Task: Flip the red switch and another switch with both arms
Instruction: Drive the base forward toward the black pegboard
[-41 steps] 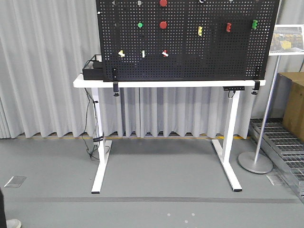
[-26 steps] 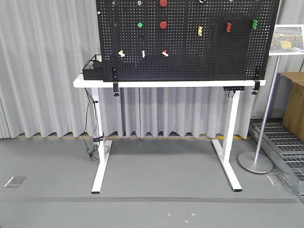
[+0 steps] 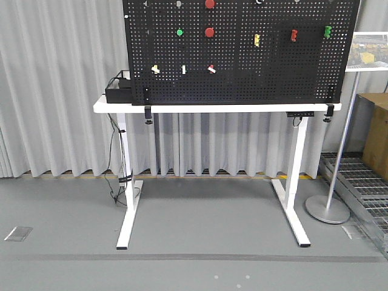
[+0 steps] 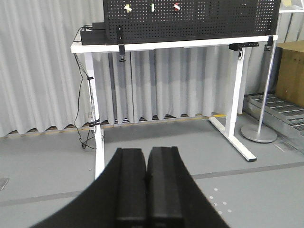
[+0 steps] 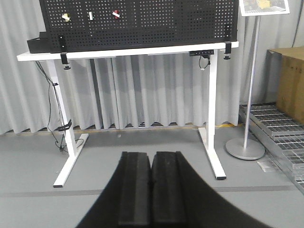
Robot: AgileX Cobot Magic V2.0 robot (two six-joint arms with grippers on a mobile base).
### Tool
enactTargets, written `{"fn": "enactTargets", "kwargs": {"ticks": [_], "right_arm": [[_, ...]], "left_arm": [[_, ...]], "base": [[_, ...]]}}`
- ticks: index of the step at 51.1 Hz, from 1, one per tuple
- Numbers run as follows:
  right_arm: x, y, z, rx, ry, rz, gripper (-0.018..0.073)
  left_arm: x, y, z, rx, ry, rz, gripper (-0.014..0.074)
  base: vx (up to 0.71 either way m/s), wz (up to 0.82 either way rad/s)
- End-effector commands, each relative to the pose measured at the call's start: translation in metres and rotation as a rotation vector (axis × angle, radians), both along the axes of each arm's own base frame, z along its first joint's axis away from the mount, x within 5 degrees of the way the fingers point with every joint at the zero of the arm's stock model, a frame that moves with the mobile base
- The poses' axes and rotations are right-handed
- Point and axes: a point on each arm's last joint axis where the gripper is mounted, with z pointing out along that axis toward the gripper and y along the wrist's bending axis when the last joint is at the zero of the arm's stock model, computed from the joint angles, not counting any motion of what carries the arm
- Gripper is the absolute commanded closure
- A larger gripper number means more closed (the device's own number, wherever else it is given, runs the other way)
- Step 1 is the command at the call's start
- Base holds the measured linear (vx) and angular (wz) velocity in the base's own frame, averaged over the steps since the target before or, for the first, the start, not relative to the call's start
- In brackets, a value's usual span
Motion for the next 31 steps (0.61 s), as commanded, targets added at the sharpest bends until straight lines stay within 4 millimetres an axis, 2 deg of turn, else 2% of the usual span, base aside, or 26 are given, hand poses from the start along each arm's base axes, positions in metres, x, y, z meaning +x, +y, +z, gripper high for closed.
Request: {"fn": "enactTargets", "kwargs": {"ticks": [1,31], "right_arm": [[-0.0004,0.0005,0.0064,-0.013,-0.089,0.005,0.0566],[-0.0004,0.0005,0.0064,-0.013,-0.089,0.005,0.0566]], "left_arm": [[-0.0004,0.0002,0.0021,-0.022,-0.081,0.002,0.0594],[-0.0004,0.0002,0.0021,-0.022,-0.081,0.002,0.0594]], "base": [[0.13,-0.01],[0.27,0.04]]}}
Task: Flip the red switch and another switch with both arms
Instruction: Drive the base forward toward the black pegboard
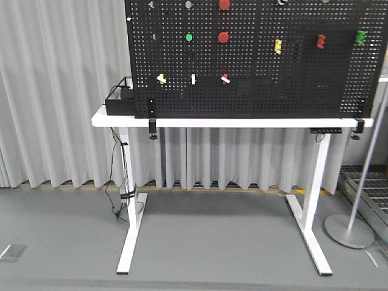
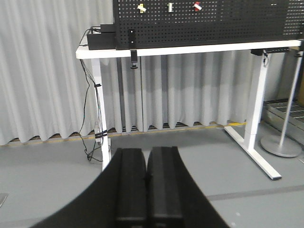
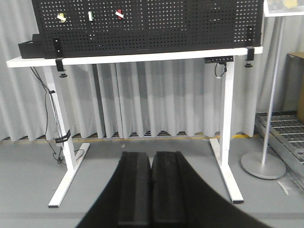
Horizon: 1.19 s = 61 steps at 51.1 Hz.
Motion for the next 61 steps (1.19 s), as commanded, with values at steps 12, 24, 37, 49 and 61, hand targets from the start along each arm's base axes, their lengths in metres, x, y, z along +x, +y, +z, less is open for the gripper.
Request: {"fn": "enactTargets", "kwargs": {"ticks": [12,24,37,49,61], "right_arm": [[-0.0004,0.0005,0.0064,-0.013,-0.089,0.005,0.0566],[-0.0004,0.0005,0.0064,-0.013,-0.089,0.005,0.0566],[-0.0004,0.0005,0.0065,-0.013,-0.09,0.005,0.0566],[-0.0004,0.0005,0.0064,-0.013,-0.089,0.005,0.0566],[-0.0004,0.0005,0.0064,-0.013,-0.089,0.005,0.0566]], "left_arm": [[-0.0004,0.0002,0.0021,-0.022,-0.081,0.002,0.0594],[-0.0004,0.0002,0.002,-0.022,-0.081,0.002,0.0594],[-0.0004,0.0002,0.0022,-0.022,-0.083,0.002,0.0594],[-0.0004,0.0002,0.0021,-0.022,-0.081,0.002,0.0594],[-0.0004,0.0002,0.0021,-0.022,-0.081,0.002,0.0594]], "base": [[0.39,-0.02],[0.4,-0.03],[0.41,-0.01],[0.43,0.03],[0.41,0.04]]}}
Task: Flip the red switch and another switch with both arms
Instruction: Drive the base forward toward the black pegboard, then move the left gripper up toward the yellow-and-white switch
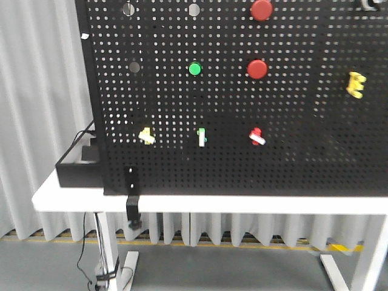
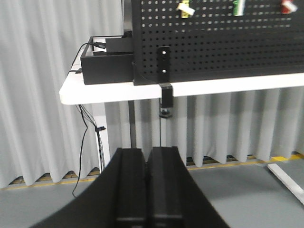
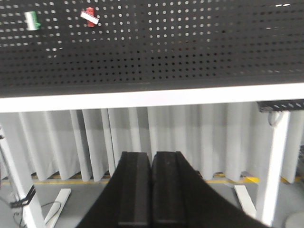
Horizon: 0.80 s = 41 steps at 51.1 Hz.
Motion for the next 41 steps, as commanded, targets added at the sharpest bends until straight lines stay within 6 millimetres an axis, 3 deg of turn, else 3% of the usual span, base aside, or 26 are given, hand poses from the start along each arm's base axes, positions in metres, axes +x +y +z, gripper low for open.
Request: {"fn": "enactTargets", "kwargs": {"ticks": [1,41], "right_arm": [[-0.0004,0.0005,0.0064,-0.012,-0.09,0.005,0.0566],[-0.0004,0.0005,0.0064,-0.012,-0.09,0.005,0.0566]], "left_arm": [[-0.0004,0.0002,0.0021,-0.022,-0.082,0.002,0.0594],[-0.0004,0.0002,0.0021,-0.022,-0.082,0.002,0.0594]], "base": [[0.39,0.04],[0.32,0.01]]}}
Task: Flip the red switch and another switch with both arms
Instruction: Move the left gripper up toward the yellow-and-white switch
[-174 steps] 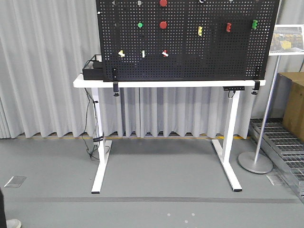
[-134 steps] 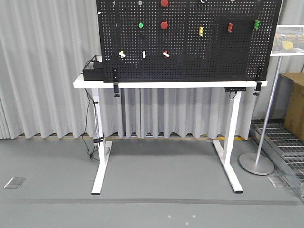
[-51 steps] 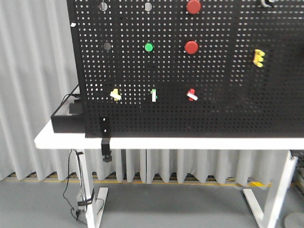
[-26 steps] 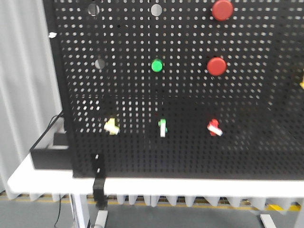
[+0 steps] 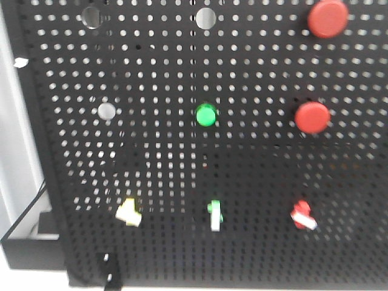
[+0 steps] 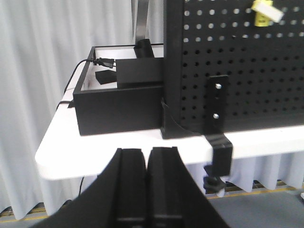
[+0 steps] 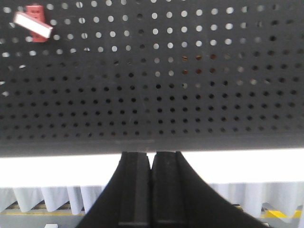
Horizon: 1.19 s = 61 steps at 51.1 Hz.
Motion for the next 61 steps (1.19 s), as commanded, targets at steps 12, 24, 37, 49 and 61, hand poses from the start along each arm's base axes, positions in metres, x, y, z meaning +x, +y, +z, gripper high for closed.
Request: {"fn": "enactTargets", "kwargs": {"ticks": [12,24,37,49,61], "right_arm": [[0.0,0.001,0.006,-0.012,-0.089,0.005,0.0566],[0.0,0.001,0.006,-0.012,-0.089,0.005,0.0566],[0.0,0.001,0.006,-0.012,-0.089,0.005,0.0566],[-0.002,0.002,0.021,-0.005,-0.252,0.021,0.0566],[-0.012,0.001,0.065,0.067,-0.37,0.023,0.0566]], "left_arm": [[0.0,0.0,0.002,-0.022,-0.082,0.002,0.0594],[0.0,0.0,0.002,-0.022,-0.082,0.002,0.0594],[0.0,0.0,0.002,-0.015,-0.083,0.002,0.0594],[-0.001,0.0,0.01,-0.028,-0.169,0.002,0.0594],[-0.016,0.003,0.064,-0.138,-0.555,-0.009,0.0594]], "base": [[0.16,0.0],[0.04,-0.02],[0.0,0.0],[0.0,0.0],[0.0,0.0]]}}
